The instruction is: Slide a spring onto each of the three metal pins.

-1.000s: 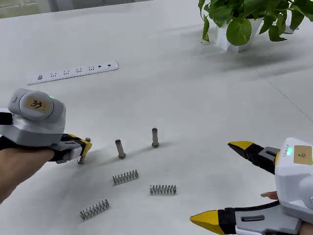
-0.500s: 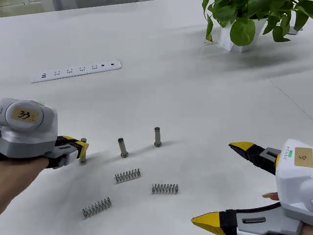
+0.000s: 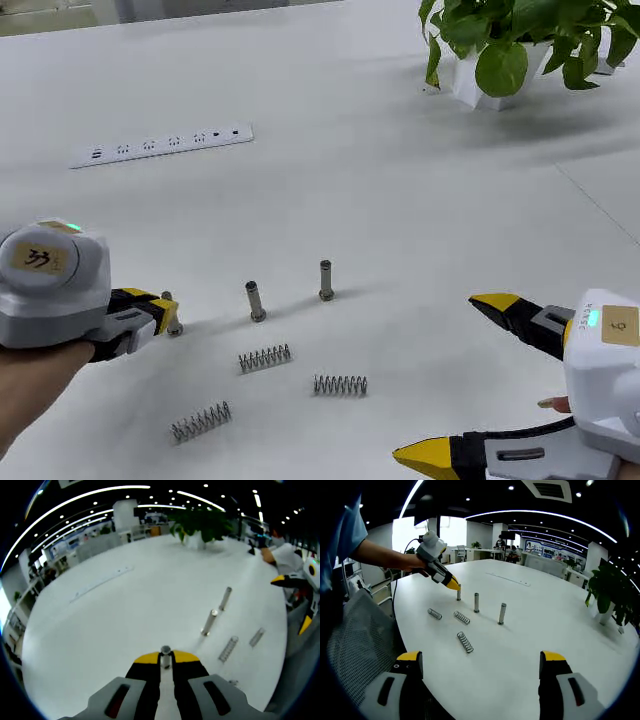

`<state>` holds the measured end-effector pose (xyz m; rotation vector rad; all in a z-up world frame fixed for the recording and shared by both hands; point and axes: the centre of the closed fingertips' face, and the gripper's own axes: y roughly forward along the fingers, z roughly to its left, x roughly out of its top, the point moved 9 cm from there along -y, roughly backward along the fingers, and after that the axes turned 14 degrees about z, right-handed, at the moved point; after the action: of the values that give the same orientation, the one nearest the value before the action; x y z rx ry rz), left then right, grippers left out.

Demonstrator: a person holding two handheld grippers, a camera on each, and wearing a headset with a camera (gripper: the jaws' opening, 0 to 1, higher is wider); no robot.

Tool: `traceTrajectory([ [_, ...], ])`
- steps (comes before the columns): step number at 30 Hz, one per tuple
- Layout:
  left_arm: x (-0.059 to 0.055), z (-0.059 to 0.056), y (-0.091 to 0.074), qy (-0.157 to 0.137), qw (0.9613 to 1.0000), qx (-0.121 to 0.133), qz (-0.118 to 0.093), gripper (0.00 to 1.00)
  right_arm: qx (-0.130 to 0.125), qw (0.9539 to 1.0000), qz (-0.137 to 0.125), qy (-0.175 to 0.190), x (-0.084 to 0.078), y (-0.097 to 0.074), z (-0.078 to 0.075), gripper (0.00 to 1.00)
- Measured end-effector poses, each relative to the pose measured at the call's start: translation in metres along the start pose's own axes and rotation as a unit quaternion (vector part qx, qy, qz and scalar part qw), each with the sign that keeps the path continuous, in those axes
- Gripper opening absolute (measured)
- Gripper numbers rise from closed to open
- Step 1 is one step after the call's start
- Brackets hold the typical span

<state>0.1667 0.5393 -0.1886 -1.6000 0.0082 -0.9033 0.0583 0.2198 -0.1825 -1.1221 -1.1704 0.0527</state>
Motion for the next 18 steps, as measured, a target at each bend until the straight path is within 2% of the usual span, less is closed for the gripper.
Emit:
traceTrajectory([
  [18, -0.0042, -0.0086, -0.0028, 0.006, 1.0, -0.004, 0.0, 0.08, 0.002, 1.0, 0.003, -0.004, -0.0008, 0.0002, 0.0016, 0.98],
])
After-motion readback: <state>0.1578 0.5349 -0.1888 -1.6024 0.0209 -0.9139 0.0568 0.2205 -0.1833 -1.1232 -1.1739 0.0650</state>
